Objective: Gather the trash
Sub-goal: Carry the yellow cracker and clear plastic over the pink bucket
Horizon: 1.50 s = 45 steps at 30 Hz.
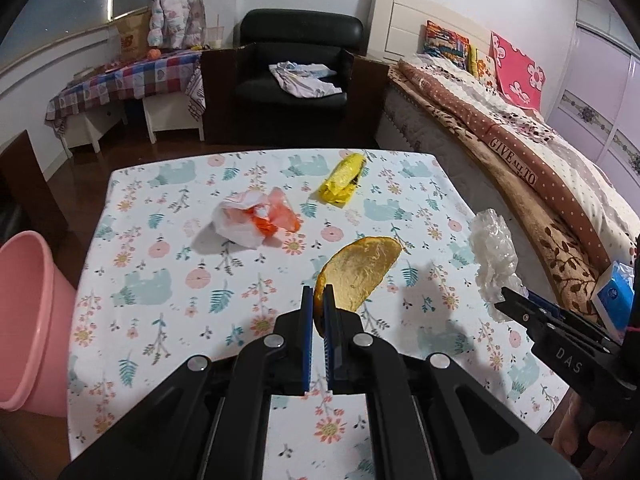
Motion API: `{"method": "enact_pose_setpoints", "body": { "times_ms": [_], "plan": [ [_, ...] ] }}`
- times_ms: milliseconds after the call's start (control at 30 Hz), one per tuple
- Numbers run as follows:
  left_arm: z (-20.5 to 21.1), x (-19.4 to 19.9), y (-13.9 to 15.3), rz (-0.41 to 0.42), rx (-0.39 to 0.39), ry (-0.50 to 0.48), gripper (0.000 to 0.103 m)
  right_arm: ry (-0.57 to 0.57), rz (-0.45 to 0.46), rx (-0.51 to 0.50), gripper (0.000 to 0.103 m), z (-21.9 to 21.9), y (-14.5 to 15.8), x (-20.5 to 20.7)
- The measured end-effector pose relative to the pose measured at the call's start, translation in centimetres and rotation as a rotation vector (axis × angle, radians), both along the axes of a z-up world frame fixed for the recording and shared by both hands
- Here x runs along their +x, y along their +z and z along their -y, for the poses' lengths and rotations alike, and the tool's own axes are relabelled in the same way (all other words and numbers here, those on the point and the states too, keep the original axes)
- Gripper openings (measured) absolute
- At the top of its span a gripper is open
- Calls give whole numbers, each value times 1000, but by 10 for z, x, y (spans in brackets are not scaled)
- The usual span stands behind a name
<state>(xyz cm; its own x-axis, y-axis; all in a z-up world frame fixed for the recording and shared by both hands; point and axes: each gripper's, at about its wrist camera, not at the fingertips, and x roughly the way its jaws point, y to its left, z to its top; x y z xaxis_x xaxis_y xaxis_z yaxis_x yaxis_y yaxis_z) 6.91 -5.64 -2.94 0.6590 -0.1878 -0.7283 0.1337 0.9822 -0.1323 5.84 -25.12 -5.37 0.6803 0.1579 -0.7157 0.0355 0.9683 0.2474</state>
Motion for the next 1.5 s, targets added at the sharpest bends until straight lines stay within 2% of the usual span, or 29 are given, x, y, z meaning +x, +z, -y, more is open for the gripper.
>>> {"method": "enact_pose_setpoints", "body": {
  "times_ms": [367,900,1167,1500],
  "plan": [
    [-16,-16,5,14,2,34,4,92,29,-24,27,-37,12,-11],
    [-31,-35,11,33,-6,52,4,163,43,-45,27,-73,19,-21],
    [-57,-39,14,45,-12,110,4,231,57,-57,27,-104,24,-17],
    [-112,-45,11,32,-24,249,4,351,67,-62,27,-162,30,-7]
  ]
}}
